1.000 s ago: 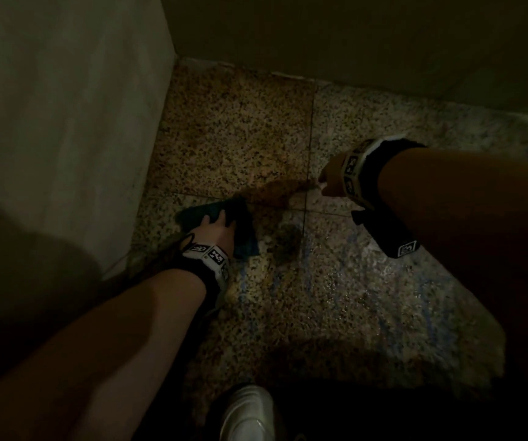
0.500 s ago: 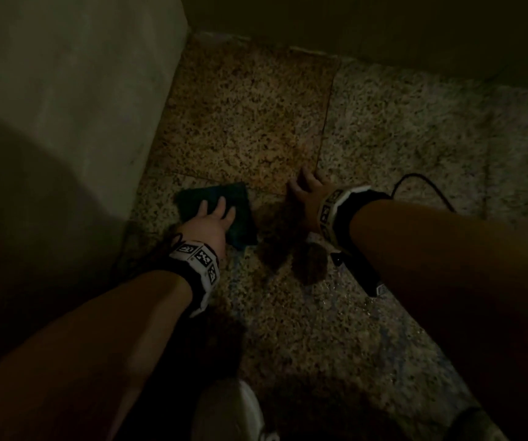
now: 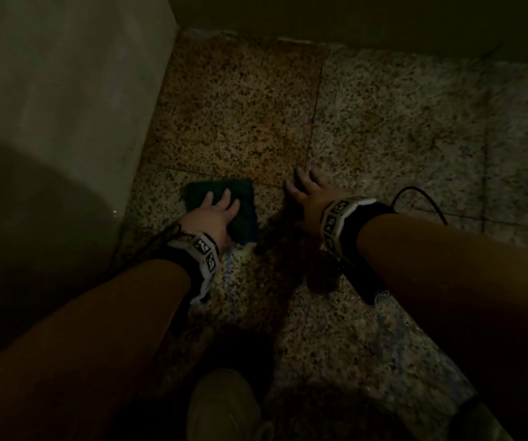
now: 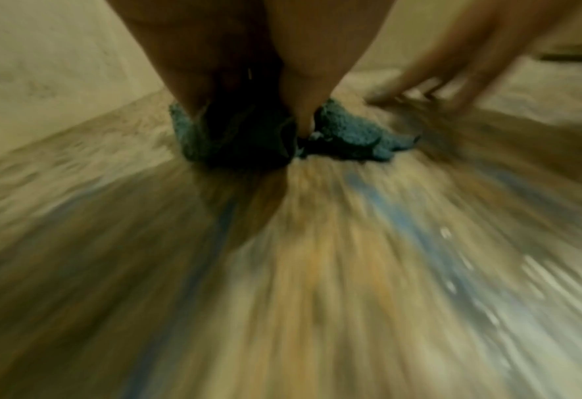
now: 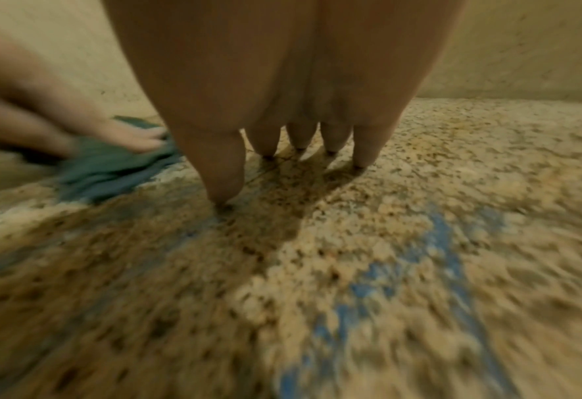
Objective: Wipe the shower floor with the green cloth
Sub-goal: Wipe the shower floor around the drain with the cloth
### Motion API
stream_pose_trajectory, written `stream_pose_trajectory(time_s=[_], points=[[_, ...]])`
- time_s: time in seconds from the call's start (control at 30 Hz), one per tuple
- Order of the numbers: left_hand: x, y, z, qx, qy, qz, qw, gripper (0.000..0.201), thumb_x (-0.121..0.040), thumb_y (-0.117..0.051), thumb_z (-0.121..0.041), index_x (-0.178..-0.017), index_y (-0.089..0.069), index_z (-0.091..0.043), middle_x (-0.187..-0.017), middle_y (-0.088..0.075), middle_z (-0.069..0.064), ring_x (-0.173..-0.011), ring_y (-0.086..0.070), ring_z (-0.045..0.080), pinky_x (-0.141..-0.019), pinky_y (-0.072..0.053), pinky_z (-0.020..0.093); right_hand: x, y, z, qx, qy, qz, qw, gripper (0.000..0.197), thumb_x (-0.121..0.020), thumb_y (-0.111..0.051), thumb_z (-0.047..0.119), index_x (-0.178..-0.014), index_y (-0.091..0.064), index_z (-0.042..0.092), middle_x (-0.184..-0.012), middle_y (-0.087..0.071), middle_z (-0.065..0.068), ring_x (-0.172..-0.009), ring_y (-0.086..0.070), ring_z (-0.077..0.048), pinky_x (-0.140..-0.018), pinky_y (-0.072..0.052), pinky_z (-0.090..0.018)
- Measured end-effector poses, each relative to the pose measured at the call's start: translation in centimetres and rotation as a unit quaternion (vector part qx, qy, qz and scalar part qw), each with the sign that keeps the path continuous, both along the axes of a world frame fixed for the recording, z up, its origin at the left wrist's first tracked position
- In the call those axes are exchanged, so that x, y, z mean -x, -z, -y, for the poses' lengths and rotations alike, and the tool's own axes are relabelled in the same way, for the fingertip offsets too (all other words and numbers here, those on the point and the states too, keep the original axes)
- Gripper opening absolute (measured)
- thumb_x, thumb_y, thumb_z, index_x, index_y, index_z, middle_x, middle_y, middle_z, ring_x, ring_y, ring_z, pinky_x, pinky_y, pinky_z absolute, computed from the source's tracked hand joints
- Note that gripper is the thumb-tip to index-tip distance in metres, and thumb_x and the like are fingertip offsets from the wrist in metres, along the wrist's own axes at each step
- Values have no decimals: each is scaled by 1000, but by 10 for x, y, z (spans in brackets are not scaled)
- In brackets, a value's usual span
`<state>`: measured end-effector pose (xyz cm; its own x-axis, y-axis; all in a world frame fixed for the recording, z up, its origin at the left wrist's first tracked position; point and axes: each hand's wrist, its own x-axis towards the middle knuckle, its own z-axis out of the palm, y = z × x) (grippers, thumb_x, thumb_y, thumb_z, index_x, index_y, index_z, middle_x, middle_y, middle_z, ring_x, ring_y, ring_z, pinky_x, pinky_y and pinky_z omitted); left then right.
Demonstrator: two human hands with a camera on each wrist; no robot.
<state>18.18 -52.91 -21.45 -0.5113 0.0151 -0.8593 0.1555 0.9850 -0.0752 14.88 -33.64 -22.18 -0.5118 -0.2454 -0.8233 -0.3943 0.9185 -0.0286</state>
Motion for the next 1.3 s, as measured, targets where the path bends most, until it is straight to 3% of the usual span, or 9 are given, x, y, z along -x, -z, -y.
stream_pose_trajectory(time_s=[0.2, 0.27, 0.53, 0.67, 0.77, 0.87, 1.07, 1.2, 1.3], points=[[24, 5, -6, 13, 3, -2, 1000, 85, -93, -44, 7, -150, 11, -23, -155, 23, 3, -144, 12, 31, -113, -18, 46, -10, -4, -15, 0, -6, 8, 1000, 82, -97, -48, 36, -149, 15, 34, -153, 30, 3, -144, 20, -25, -114, -15, -50], [12, 7, -5, 5, 5, -12, 1000, 84, -92, -40, 12, -151, 9, -24, -156, 22, 2, -144, 11, 30, -112, -20, 46, -15, -4, -21, 3, 1, 12, 1000, 84, -96, -51, 29, -148, 16, 35, -152, 33, 4, -143, 22, -25, -115, -10, -50], [-34, -1, -20, 2, 16, 9, 1000, 93, -88, -47, 13, -150, 10, -25, -155, 23, -2, -145, 11, 29, -104, -39, 38, -28, -3, -33, 34, 35, -10, 999, 77, -99, -43, 39, -148, 16, 34, -154, 29, 5, -144, 19, -23, -115, -11, -48], [-15, -6, -26, -6, 13, 12, 1000, 88, -90, -45, 11, -151, 9, -24, -156, 23, 0, -145, 12, 29, -111, -30, 40, -34, -2, -58, 30, 132, -27, 990, 83, -96, -44, 51, -149, 17, 31, -154, 28, 3, -144, 20, -24, -117, 1, -46], [4, -6, -39, 3, 9, 10, 1000, 77, -96, -40, 3, -151, 9, -21, -156, 22, 3, -144, 11, 31, -116, -19, 44, -37, 1, -72, 24, 136, -31, 990, 89, -92, -43, 60, -149, 17, 29, -154, 28, 4, -144, 19, -22, -117, 0, -44], [15, -7, -48, 5, 22, 2, 1000, 71, -100, -42, -10, -151, 7, -18, -156, 19, 7, -144, 8, 36, -115, -17, 48, -34, 1, -73, 26, 128, -20, 991, 89, -93, -48, 53, -148, 18, 30, -155, 28, 4, -144, 19, -23, -117, -2, -45], [-6, -9, -47, -9, 33, 18, 999, 80, -92, -36, 11, -151, 8, -21, -156, 22, 3, -144, 10, 32, -114, -19, 44, -32, -4, -77, 44, 128, -10, 991, 90, -93, -51, 50, -149, 16, 30, -155, 27, 4, -145, 16, -23, -118, -8, -46], [-39, -7, -47, -52, 58, 3, 997, 81, -90, -32, 14, -152, 5, -23, -156, 20, 0, -145, 11, 28, -104, -36, 35, -39, -4, -90, 15, 134, -27, 991, 86, -92, -44, 58, -149, 15, 33, -155, 26, 1, -144, 19, -27, -117, 0, -46], [-37, -9, -51, -44, 52, 10, 998, 85, -88, -33, 17, -151, 6, -24, -156, 21, -3, -145, 12, 27, -107, -34, 34, -46, 0, -96, 18, 147, -31, 989, 87, -91, -40, 63, -147, 19, 34, -154, 29, 2, -143, 21, -28, -118, 2, -47]])
